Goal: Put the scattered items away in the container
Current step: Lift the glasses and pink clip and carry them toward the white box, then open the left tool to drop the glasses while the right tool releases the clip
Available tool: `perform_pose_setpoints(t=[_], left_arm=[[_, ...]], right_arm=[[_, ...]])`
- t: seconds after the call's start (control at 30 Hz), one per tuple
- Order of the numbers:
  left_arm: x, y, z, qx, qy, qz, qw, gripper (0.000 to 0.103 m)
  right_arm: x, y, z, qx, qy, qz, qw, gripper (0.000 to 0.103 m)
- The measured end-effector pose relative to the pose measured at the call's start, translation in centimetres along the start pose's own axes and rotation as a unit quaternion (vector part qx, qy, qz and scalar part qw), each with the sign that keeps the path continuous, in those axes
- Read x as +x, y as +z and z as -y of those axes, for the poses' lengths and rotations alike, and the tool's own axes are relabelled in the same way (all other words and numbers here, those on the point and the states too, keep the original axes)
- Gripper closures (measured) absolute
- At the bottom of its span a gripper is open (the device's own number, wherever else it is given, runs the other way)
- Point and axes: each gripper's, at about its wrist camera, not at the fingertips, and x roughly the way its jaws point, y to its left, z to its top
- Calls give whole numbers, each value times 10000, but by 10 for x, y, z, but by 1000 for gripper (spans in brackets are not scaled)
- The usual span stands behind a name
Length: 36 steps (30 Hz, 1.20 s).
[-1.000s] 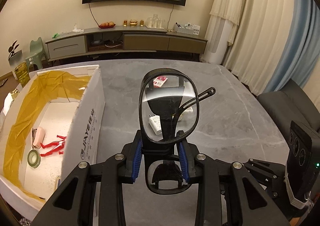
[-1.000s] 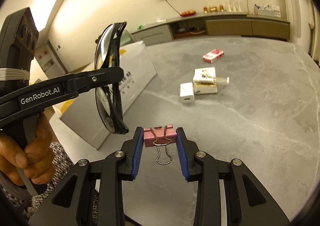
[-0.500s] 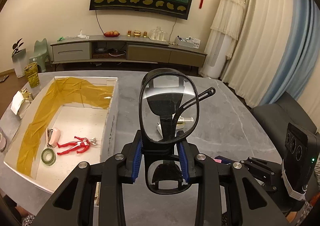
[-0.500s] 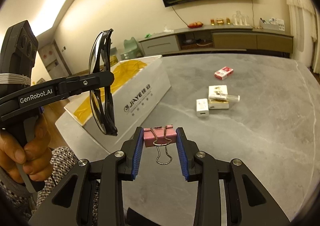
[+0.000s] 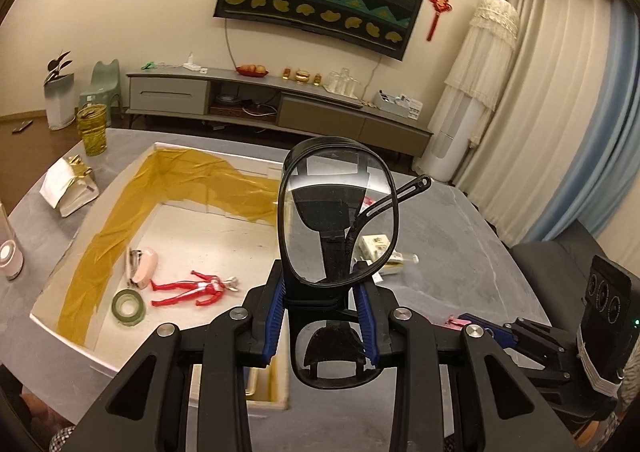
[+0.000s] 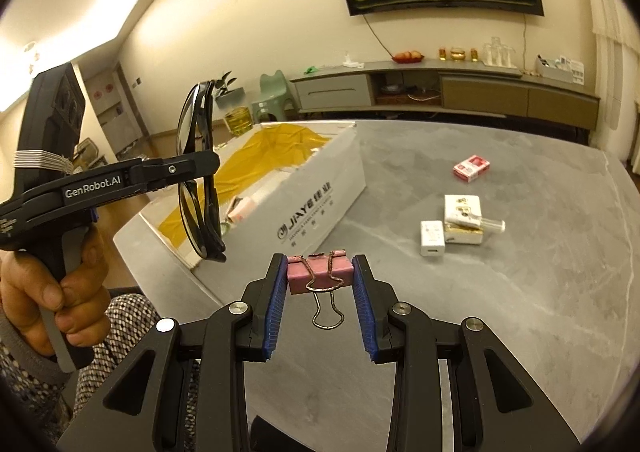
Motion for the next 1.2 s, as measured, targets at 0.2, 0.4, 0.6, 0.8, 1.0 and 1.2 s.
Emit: perform_pose_setpoints(t=[0.2,0.4,0.6,0.8,1.0,1.2], left_arm=[[-12,16,-30,-198,89,198,9996,69],[-19,27,-51,-209,182,298,9992,69],[-11,34,-72,-202,310,233,9990,69],[-4,39,-93,-318,316,122,9989,69],[6,41,-106,-332,358,-29,9988,69],[22,44,-119,-455,316,-280,9981,69]], right_arm=[[11,20,-17,-225,106,19,9997,68],[23,42,-39,-502,263,37,9984,68],[37,61,-59,-798,395,4,9960,68],[51,79,-74,-990,494,-45,9939,68],[70,93,-81,-1141,491,-141,9922,68],[95,106,-85,-1306,458,-317,9899,68]])
